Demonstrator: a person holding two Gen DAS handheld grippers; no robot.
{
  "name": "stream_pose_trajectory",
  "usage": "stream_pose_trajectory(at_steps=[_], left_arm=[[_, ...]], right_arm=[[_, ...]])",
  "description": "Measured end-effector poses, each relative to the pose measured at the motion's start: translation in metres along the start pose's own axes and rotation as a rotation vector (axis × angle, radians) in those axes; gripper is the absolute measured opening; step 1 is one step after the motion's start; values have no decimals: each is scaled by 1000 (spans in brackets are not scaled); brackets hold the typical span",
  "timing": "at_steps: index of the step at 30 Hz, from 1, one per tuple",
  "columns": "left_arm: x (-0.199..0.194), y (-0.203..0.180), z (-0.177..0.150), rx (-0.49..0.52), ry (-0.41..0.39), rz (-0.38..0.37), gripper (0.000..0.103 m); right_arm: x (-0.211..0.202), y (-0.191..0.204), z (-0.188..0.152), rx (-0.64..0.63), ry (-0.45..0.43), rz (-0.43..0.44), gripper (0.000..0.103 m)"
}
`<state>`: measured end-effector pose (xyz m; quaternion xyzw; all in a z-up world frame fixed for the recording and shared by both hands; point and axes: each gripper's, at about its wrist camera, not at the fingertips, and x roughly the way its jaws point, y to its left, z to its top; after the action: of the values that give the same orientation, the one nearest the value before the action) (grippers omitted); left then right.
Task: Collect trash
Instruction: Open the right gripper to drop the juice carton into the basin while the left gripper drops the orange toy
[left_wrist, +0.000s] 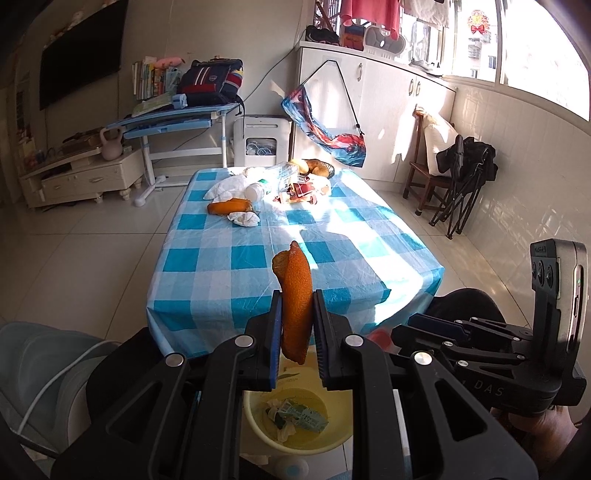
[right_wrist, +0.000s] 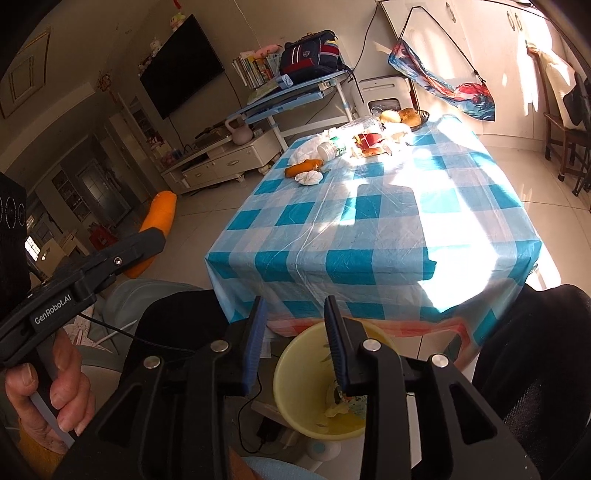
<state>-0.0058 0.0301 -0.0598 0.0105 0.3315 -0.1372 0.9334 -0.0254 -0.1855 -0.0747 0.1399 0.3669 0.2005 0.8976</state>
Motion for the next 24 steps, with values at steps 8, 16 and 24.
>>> stream_pose_trajectory(at_steps=[8,16,24], left_arm=[[9,-13,-6,27,33,-10,16],[37,-20,-22,52,111,-8,39],[28,-18,-16,43,79,20,52]], right_arm=[[-14,0,6,16,-53,-1,35],[-22,-5,9,36,-95,-13,36],[-23,-2,9,31,-100,-12,40]])
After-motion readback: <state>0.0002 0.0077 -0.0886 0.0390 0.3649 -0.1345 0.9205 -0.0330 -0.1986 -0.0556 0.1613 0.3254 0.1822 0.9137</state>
